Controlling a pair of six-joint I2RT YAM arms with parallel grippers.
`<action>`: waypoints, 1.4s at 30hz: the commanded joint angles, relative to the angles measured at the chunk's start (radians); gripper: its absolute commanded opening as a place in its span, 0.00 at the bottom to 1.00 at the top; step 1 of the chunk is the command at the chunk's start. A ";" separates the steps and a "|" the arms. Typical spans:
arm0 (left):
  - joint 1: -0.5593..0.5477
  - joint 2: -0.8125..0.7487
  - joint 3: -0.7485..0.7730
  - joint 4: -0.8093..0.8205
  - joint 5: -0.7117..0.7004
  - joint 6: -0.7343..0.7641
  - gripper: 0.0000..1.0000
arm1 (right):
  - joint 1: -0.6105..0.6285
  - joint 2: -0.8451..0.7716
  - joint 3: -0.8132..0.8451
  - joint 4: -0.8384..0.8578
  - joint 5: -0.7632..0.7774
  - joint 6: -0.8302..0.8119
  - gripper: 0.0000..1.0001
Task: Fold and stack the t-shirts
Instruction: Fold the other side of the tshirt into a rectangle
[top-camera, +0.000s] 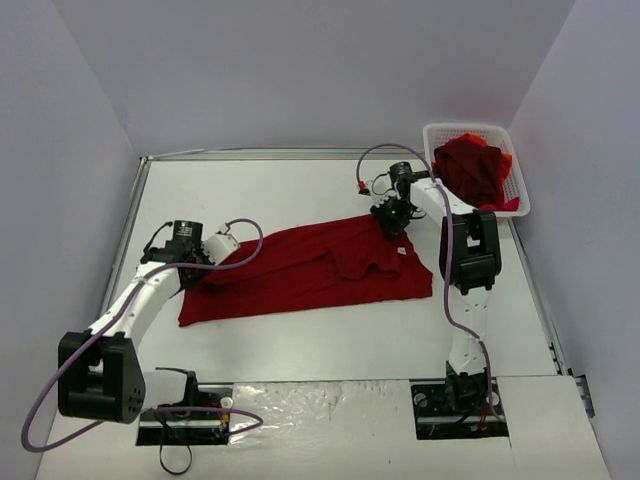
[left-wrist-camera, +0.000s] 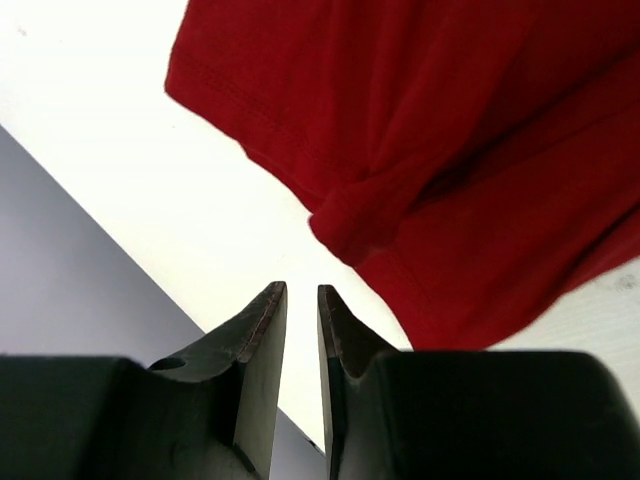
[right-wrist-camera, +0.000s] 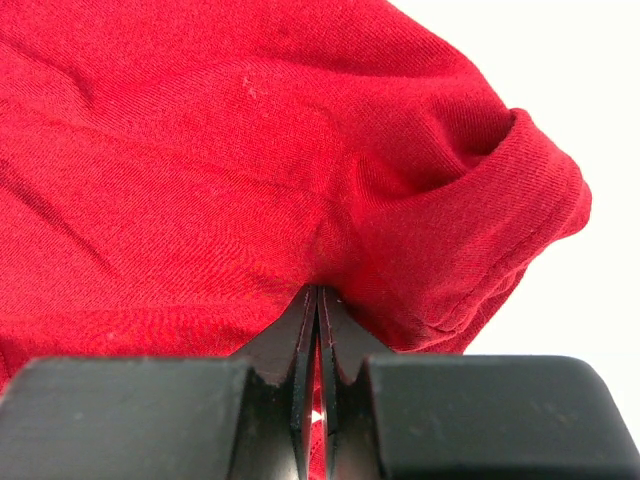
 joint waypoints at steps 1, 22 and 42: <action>0.016 0.078 0.037 0.101 -0.085 -0.063 0.18 | -0.024 0.058 -0.028 -0.040 0.073 -0.009 0.00; 0.240 0.624 0.594 -0.107 0.379 -0.481 0.24 | -0.024 0.080 -0.043 -0.041 0.061 -0.026 0.00; 0.261 0.673 0.574 -0.158 0.329 -0.439 0.29 | -0.023 0.097 -0.040 -0.041 0.074 -0.031 0.00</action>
